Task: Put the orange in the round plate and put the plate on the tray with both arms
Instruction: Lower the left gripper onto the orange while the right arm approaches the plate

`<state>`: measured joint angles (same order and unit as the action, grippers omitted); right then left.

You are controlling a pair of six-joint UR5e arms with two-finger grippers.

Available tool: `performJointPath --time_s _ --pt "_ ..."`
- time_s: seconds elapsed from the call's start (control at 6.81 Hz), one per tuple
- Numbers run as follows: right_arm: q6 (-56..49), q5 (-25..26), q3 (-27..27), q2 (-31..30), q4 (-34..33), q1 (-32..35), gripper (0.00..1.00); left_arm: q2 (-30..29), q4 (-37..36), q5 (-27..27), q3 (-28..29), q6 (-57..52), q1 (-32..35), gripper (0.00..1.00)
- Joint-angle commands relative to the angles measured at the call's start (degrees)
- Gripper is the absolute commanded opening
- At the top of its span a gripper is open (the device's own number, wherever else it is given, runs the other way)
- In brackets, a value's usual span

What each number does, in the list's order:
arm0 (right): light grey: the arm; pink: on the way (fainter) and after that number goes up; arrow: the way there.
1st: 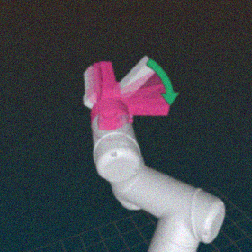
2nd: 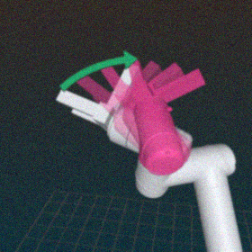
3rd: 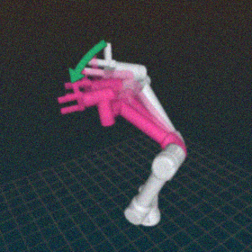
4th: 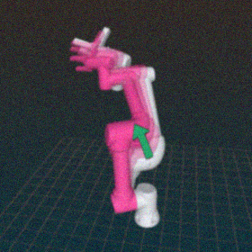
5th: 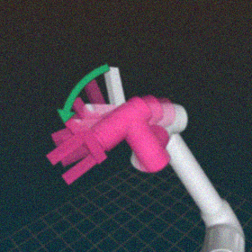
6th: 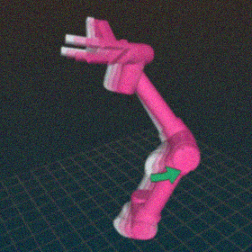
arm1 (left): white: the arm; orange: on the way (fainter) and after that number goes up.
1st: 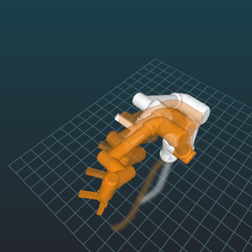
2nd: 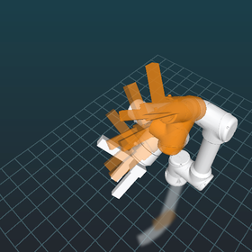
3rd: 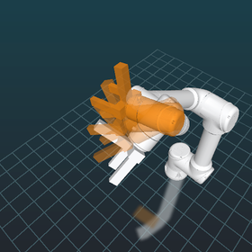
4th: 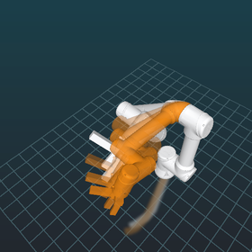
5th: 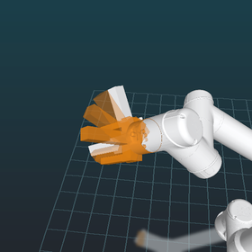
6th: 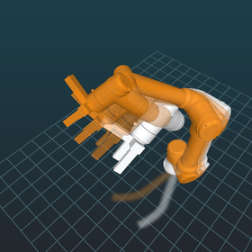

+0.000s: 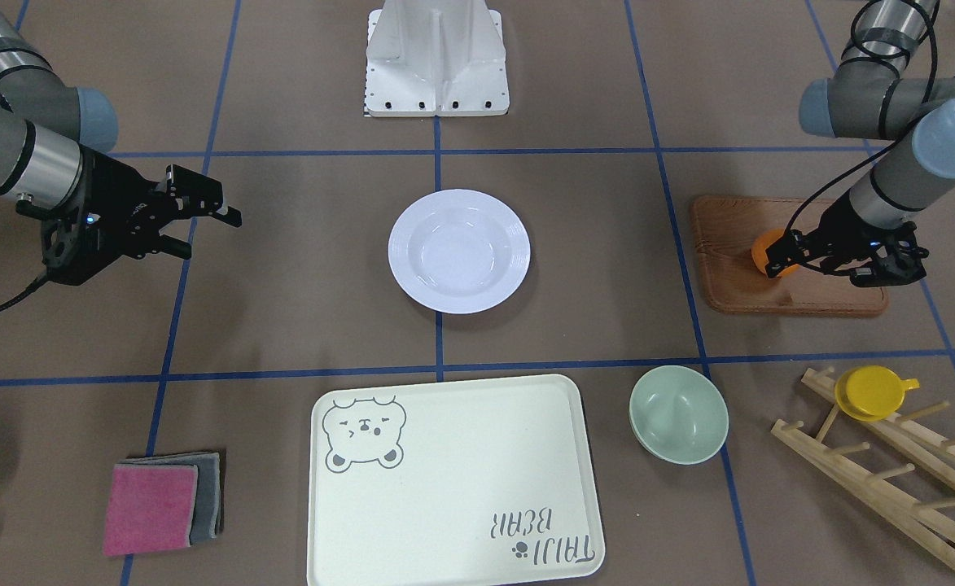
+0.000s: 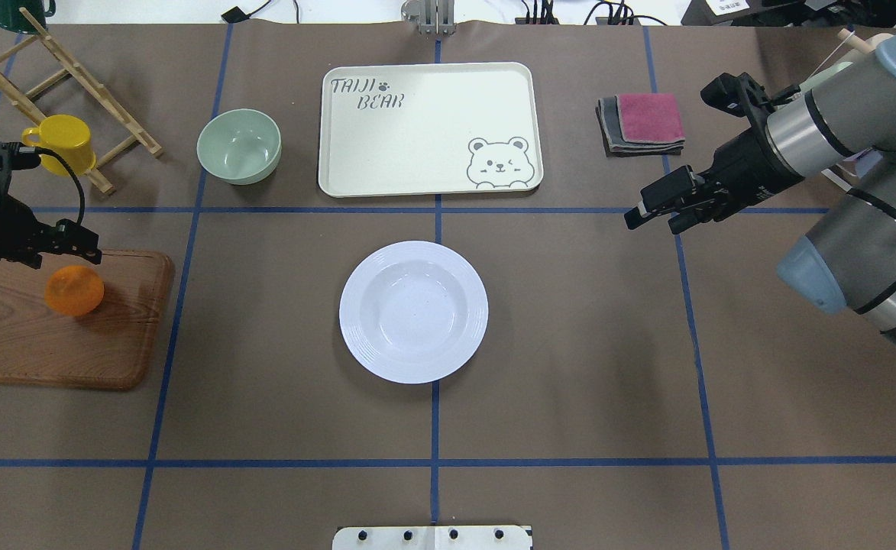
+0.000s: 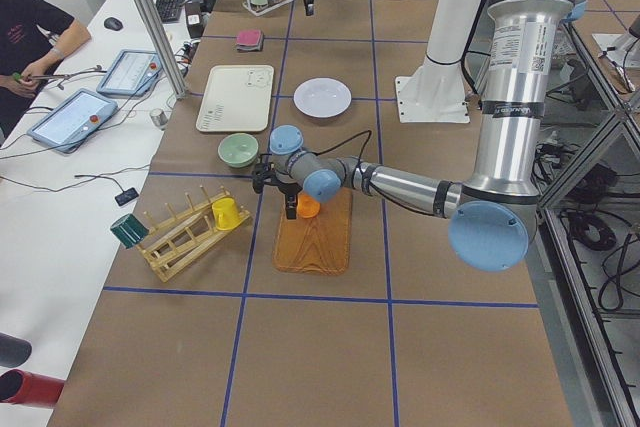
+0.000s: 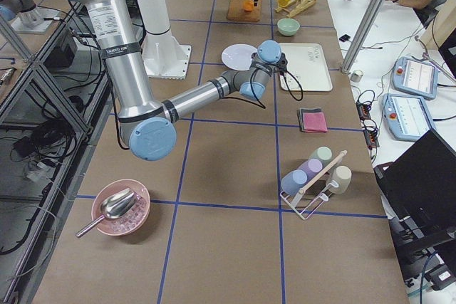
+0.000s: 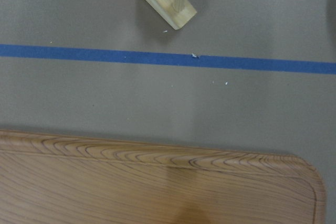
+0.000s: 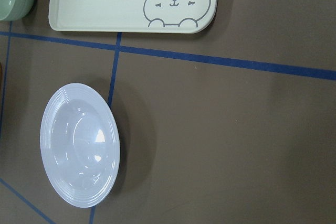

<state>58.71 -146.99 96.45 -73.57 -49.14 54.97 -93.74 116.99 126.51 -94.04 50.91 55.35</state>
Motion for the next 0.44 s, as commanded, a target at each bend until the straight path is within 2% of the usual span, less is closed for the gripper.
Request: performJointPath --time_s 0.0,0.29 --pt "0.00 0.03 0.14 0.00 0.00 -0.13 1.00 0.57 2.10 -0.03 0.00 1.81 -0.77 0.99" --pt "0.00 -0.05 0.14 0.00 0.00 -0.13 1.00 1.96 3.41 -0.03 -0.27 3.14 -1.82 0.99"
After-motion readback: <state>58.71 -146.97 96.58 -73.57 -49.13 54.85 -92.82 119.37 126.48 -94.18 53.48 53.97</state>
